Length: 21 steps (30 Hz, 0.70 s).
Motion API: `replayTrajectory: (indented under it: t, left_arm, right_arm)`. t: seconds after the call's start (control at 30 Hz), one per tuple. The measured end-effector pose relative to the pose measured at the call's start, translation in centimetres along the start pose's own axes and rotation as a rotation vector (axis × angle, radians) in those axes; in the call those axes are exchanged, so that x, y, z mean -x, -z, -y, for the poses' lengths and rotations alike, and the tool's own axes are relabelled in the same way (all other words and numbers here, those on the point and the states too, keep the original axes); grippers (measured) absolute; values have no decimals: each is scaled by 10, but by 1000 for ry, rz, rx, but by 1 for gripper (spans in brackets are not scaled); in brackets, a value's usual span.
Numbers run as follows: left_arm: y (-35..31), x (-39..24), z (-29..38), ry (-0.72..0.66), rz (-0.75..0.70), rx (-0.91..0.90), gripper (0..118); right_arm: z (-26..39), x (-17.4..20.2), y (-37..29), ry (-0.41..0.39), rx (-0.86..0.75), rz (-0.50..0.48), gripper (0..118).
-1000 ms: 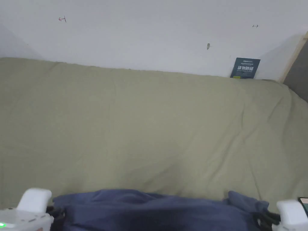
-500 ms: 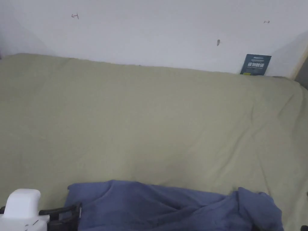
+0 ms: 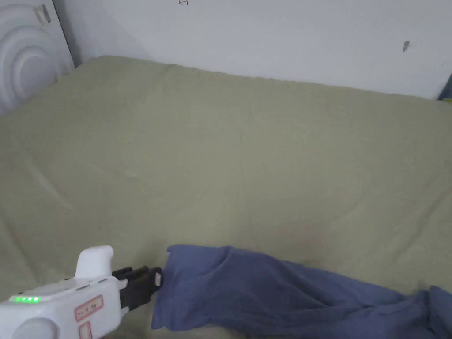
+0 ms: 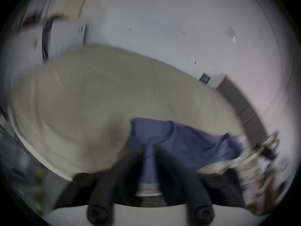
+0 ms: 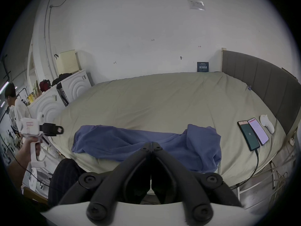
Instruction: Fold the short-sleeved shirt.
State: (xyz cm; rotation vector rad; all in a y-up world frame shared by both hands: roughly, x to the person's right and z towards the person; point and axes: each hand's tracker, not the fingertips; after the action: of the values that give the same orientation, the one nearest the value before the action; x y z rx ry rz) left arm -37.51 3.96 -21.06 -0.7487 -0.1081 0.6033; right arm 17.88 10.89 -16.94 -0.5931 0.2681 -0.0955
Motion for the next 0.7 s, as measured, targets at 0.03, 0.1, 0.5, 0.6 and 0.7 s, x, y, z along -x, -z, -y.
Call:
replayTrajectory:
  t: [0.03,0.1,0.5,0.6,0.7]
  left_arm:
    - [15,19,-8,-100,73,80,116]
    - [37,51,-14,-171,217,173,118]
    - [175,85,-7,-467,760,311,118]
    - [180,67,-9,-349,683,302,118]
    - [173,53,-9,-326,493,316,23]
  right_arm:
    - [-2,2,1,4,6,0,0]
    - [-3,1,2,3,15,4,0]
    - [-12,9,10,31,55,36,0]
    - [-15,12,17,37,63,34,0]
    - [-16,15,20,34,63,30,0]
